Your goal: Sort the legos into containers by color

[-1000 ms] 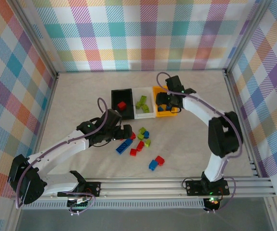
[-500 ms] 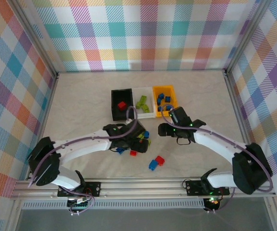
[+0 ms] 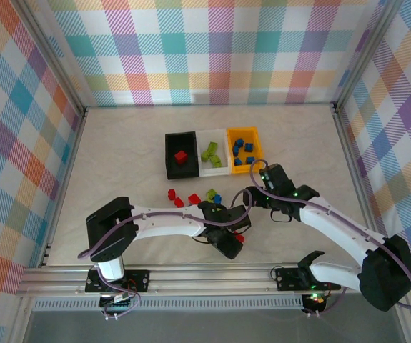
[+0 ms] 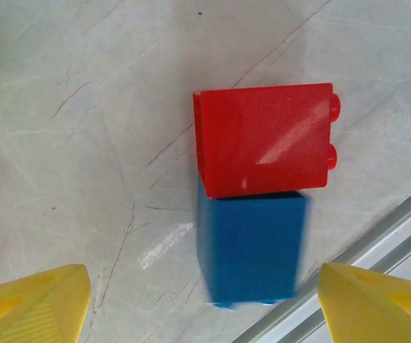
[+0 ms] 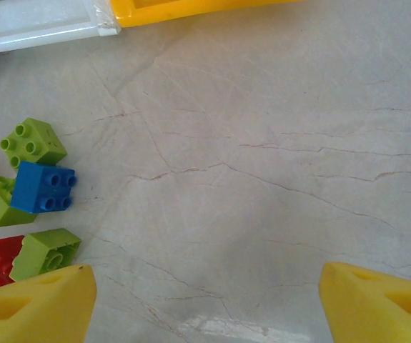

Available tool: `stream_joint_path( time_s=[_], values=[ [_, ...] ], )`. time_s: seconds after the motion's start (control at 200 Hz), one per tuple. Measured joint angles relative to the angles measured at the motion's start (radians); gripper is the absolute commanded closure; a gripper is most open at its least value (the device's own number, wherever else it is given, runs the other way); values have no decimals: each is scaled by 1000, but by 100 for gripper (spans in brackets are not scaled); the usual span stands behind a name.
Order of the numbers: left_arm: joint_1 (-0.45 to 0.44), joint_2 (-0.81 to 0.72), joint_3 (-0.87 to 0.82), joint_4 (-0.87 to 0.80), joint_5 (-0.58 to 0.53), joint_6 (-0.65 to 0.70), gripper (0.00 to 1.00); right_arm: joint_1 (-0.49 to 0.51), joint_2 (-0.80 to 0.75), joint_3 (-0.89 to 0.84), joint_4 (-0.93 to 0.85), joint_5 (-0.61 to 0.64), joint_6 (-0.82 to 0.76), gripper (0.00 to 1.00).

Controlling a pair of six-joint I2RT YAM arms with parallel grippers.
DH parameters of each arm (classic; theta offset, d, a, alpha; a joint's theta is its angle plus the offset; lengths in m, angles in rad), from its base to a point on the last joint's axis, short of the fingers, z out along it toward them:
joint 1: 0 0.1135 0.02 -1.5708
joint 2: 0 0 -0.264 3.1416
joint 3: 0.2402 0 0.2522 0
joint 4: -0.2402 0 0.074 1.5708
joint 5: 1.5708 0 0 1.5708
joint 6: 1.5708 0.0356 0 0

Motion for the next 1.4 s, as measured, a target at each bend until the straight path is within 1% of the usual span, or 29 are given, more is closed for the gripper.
stream_joint_path(
  time_s=[0.04, 0.19, 0.28, 0.44, 0.515, 0.56, 0.61, 0.665, 0.79, 0.85, 0.94, 1.095, 1.3, 1.4],
  values=[
    [0, 8, 2, 0, 2, 6, 24, 0, 0, 0, -1, 3, 0, 18],
    [0, 39, 2, -13, 6, 14, 23, -7, 0, 0, -1, 7, 0, 18],
    [0, 44, 2, -24, 11, 24, 26, -13, 0, 0, -1, 7, -1, 18],
    [0, 53, 8, -24, 20, 41, 42, -19, 0, 0, -1, 6, -1, 17],
    [0, 57, 10, -24, 23, 47, 45, -21, 0, 0, -1, 6, -1, 17],
    [0, 57, 10, -24, 24, 50, 44, -23, -2, 0, -1, 6, -1, 17],
    [0, 57, 10, -24, 24, 53, 38, -26, -4, 0, 0, 6, -1, 17],
    [0, 57, 10, -23, 24, 55, 35, -27, -6, 0, 0, 6, -1, 17],
    [0, 57, 10, -22, 34, 58, 34, -27, -6, 0, 0, 6, -1, 17],
    [0, 58, 10, -21, 39, 58, 39, -27, -6, 0, 0, 6, -1, 17],
    [0, 63, 10, -15, 46, 73, 51, -27, -10, 0, 0, 6, -1, 17],
    [1, 76, 10, 8, 62, 84, 60, -27, -21, 0, -1, 6, -1, 17],
    [2, 75, 10, 13, 64, 87, 67, -33, -28, 0, -1, 6, 0, 17],
    [16, 55, -9, 28, 48, 79, 68, -33, -28, 0, -1, 6, 0, 17]
  ],
)
